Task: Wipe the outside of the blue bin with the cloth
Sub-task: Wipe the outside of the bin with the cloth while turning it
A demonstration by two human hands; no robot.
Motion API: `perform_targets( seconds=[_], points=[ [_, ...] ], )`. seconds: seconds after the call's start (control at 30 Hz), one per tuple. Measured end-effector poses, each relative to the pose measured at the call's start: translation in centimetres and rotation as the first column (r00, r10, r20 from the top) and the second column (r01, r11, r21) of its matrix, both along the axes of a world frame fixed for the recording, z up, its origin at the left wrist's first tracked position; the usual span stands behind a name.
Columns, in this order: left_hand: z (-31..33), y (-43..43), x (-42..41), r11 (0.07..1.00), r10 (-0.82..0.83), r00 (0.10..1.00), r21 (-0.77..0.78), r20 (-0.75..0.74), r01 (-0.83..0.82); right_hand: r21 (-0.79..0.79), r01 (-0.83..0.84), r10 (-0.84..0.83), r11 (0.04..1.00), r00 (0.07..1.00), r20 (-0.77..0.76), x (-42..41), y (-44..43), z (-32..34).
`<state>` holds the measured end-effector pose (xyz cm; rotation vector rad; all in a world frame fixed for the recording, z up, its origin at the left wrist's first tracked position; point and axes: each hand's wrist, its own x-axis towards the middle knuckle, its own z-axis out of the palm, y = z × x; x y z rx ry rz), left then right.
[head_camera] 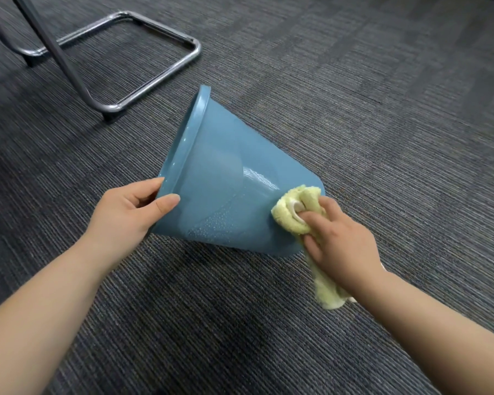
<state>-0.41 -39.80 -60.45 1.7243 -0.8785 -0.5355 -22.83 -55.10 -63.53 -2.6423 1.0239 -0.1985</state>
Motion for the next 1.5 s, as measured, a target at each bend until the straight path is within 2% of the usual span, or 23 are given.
perform_targets(
  seconds=[0.2,0.4,0.57,0.77,1.0,1.2,1.5],
  points=[
    [0.0,0.0,0.2,1.0,-0.013,1.0,-0.008,0.002,0.013,-0.037,-0.162,0.162,0.986,0.987,0.012,-0.5,0.4,0.6],
    [0.4,0.0,0.1,0.999,-0.053,0.998,-0.01,-0.031,0.052,0.023,0.014,-0.014,1.0,1.0,-0.011,-2.0,-2.7,-1.4],
    [0.4,0.2,0.0,0.999,-0.042,0.999,0.007,-0.034,0.042,0.026,0.05,-0.049,0.998,0.997,-0.059,-2.2,-3.2,-1.6],
    [1.4,0.2,0.1,1.0,0.019,0.999,-0.014,-0.036,-0.019,0.048,0.051,-0.052,0.998,0.999,0.011,-1.5,-2.2,-0.5],
    [2.2,0.4,1.0,0.991,0.13,0.988,0.025,0.084,-0.132,0.13,0.003,0.0,0.992,1.0,-0.028,-0.4,-1.7,-0.9],
    [2.3,-0.3,0.4,0.968,0.245,0.953,-0.107,0.179,-0.229,0.192,0.101,-0.086,0.976,0.993,-0.083,0.1,-2.3,-1.3],
    [1.6,1.6,0.4,0.988,0.148,0.945,-0.01,0.293,-0.152,0.213,0.155,-0.12,0.965,0.978,-0.169,-0.9,-3.0,-1.8]
  ],
)
